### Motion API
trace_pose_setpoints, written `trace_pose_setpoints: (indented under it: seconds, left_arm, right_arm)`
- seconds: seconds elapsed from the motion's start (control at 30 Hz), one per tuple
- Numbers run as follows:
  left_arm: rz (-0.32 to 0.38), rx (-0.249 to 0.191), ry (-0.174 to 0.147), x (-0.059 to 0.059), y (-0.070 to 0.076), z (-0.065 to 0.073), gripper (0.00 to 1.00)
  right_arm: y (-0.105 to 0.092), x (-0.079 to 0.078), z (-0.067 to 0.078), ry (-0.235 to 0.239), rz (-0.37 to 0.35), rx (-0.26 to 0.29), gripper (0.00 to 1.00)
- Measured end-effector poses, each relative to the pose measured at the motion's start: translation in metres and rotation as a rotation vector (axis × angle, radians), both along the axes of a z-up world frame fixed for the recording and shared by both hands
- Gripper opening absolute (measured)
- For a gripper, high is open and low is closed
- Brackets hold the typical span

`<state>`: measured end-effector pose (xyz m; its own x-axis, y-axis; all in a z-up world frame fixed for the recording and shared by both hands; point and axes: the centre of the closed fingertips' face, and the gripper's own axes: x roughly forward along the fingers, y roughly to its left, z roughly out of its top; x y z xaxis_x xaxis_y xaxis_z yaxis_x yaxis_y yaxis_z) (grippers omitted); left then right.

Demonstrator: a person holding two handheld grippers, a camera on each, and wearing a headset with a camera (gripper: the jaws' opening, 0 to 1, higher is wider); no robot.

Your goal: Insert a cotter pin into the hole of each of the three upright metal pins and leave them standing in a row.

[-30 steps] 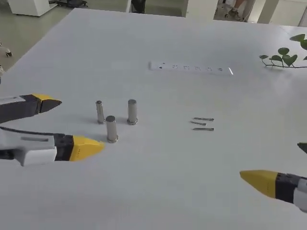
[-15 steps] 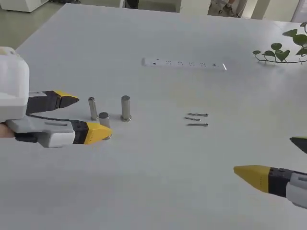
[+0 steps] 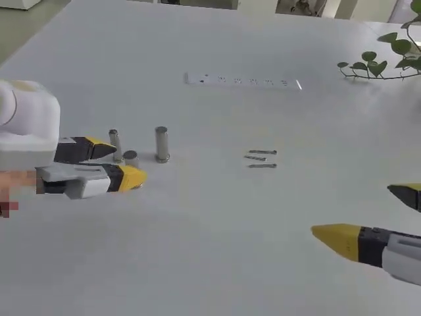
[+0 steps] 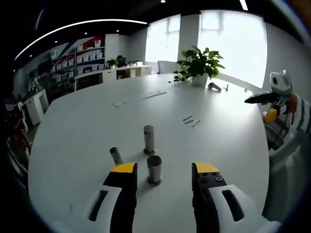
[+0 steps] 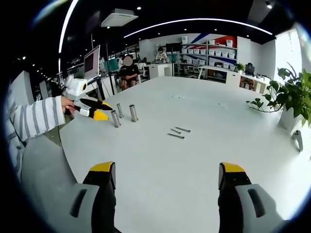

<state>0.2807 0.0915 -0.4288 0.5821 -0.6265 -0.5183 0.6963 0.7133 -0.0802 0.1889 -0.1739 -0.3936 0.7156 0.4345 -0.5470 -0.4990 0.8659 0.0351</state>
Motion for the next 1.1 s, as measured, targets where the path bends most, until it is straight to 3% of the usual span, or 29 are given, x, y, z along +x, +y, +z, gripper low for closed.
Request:
trace_pose_setpoints:
  seconds: [0.33, 0.67, 0.87, 1.1]
  left_arm:
    - [0.003, 0.007, 0.029, 0.009, -0.007, -0.020, 0.36]
    - [-0.003, -0.006, 0.050, 0.014, -0.014, -0.031, 0.29]
    - [0.010, 0.003, 0.044, 0.018, -0.013, -0.035, 0.27]
    - [0.023, 0.001, 0.034, 0.021, -0.012, -0.035, 0.15]
  right_arm:
    - [0.000, 0.000, -0.005, 0.015, 0.001, 0.005, 0.85]
    - [-0.002, -0.001, -0.008, 0.027, -0.003, 0.006, 0.85]
    - [-0.003, 0.000, -0.010, 0.034, -0.005, 0.005, 0.85]
    - [-0.003, 0.000, -0.012, 0.039, -0.003, 0.005, 0.84]
